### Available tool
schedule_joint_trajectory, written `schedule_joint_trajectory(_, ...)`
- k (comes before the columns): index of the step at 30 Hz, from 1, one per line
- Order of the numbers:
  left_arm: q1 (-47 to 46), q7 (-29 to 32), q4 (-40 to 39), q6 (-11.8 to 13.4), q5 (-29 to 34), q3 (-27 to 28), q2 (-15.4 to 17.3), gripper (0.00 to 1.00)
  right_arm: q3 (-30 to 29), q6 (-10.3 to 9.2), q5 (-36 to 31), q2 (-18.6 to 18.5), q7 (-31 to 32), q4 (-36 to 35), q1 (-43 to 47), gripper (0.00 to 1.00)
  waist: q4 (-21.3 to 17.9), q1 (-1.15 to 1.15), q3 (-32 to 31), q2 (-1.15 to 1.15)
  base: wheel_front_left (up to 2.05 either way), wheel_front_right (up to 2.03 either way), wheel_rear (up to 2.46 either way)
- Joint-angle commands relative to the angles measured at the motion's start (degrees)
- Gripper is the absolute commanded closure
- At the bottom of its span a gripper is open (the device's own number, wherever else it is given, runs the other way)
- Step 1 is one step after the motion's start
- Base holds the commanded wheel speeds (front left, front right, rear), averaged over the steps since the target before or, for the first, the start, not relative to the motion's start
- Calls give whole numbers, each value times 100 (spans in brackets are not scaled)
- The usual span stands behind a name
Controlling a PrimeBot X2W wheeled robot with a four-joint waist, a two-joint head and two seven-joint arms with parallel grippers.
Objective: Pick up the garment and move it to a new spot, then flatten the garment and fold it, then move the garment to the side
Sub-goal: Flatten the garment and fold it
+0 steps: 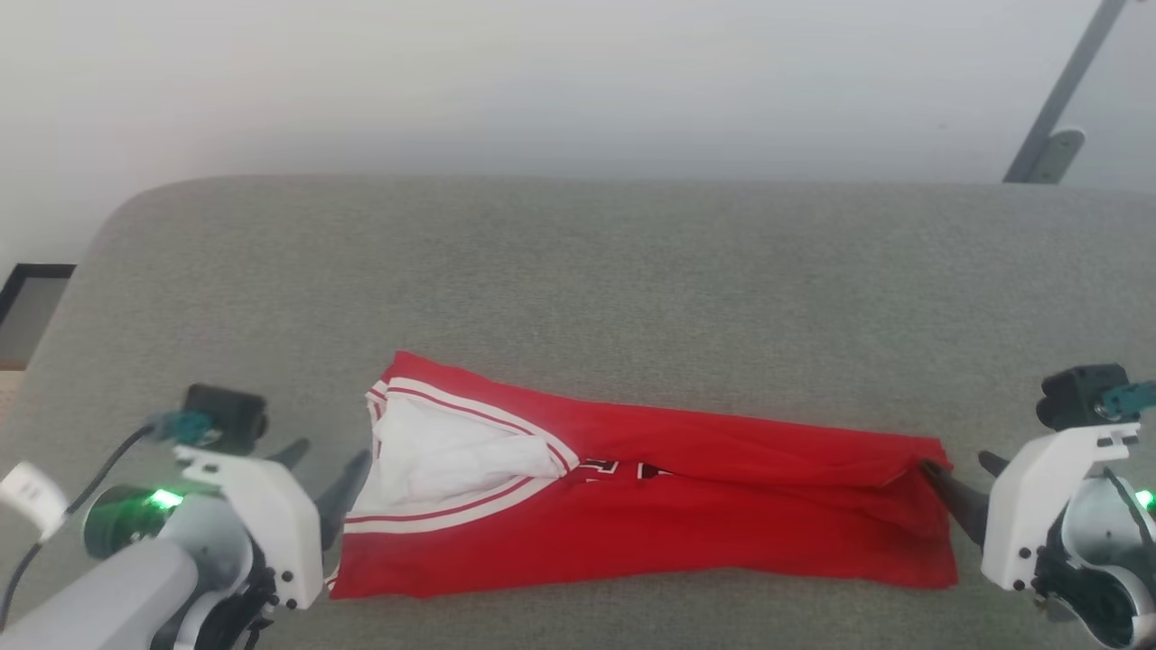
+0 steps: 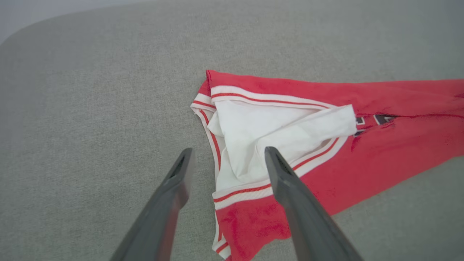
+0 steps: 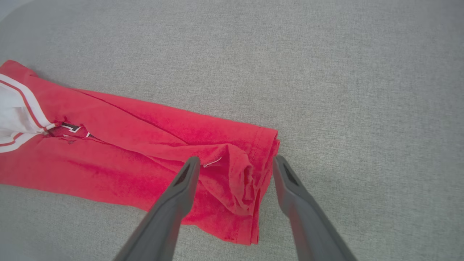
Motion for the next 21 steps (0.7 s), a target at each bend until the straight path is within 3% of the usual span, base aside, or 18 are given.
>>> schedule_joint_trajectory(1, 224, -429, -22, 73, 4, 149, -10, 0, -75, -5, -25, 35, -35, 52, 72, 0, 67, 0, -49, 0, 0, 0, 0)
schedule_joint_trajectory(3, 297, -698, -44, 92, 102, 191, 8, 0, -150, -5, -32, 40, -37, 96, 80, 0, 94, 0, -55, 0, 0, 0, 0)
schedule_joint_trajectory(4, 467, -1178, -27, 151, 161, 320, -7, 0, -249, -4, -74, 34, -20, 180, 93, 0, 154, 0, -56, 0, 0, 0, 0)
schedule_joint_trajectory(7, 704, -1844, 41, 238, 208, 496, -21, 0, -431, -4, -90, 55, 35, 337, 78, 0, 247, 0, -40, 0, 0, 0, 0)
schedule_joint_trajectory(10, 904, -2258, 137, 307, 354, 679, -28, 0, -608, -4, -66, 98, 128, 529, 26, 0, 334, 0, -12, 0, 0, 0, 0)
schedule_joint_trajectory(15, 1301, -2420, 111, 273, 806, 1445, -246, 0, -803, -4, 9, 137, 357, 836, 7, 0, 491, 0, 54, 0, 0, 0, 0)
schedule_joint_trajectory(21, 2124, -2415, -75, -27, 1782, 2775, -850, 0, -884, -4, 74, 216, 429, 1194, -66, 0, 668, 0, 112, 0, 0, 0, 0)
